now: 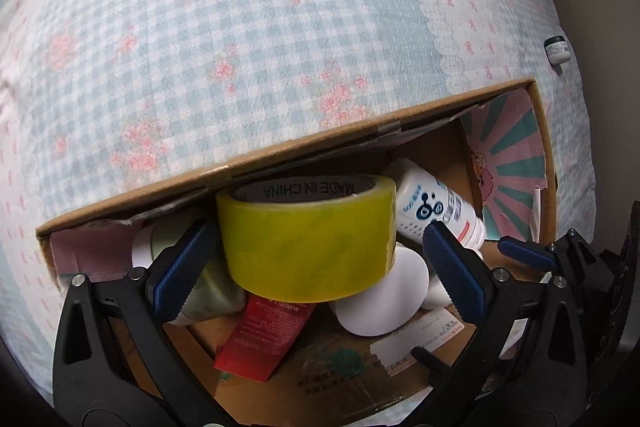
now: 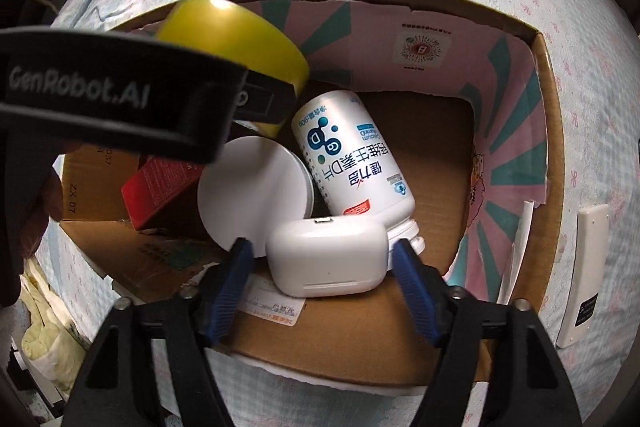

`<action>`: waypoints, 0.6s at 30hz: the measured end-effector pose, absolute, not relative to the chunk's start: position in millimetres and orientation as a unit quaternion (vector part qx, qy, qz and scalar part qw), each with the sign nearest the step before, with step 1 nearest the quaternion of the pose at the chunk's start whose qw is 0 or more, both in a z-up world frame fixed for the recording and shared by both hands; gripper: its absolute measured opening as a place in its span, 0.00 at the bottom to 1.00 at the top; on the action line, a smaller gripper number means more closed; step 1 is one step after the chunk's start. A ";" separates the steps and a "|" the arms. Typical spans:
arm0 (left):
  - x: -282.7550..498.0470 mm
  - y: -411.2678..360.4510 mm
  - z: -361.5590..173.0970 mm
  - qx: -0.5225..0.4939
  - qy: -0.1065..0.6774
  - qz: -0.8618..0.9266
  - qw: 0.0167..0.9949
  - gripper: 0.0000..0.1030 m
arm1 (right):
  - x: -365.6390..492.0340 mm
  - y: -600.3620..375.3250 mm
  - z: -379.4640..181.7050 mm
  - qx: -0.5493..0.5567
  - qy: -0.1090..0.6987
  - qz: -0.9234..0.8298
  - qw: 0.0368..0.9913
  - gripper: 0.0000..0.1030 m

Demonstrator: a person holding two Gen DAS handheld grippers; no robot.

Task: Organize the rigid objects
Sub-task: 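Carry the tape roll and earbud case into the cardboard box and release both, then withdraw both tools toward the white remote and black-lid jar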

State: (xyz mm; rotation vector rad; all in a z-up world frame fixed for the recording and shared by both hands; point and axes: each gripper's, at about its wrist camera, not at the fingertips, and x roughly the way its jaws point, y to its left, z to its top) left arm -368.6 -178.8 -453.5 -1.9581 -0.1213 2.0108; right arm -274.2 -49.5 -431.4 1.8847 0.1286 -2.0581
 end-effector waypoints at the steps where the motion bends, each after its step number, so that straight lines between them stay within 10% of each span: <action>1: -368.1 -184.2 -448.2 -0.684 -0.045 0.710 0.161 1.00 | -271.4 -46.5 -427.6 0.659 0.039 -0.730 0.178 1.00; 18: -344.8 -210.7 -401.1 -0.674 -0.054 0.724 0.138 1.00 | -247.5 -29.6 -382.7 0.635 0.051 -0.752 0.166 1.00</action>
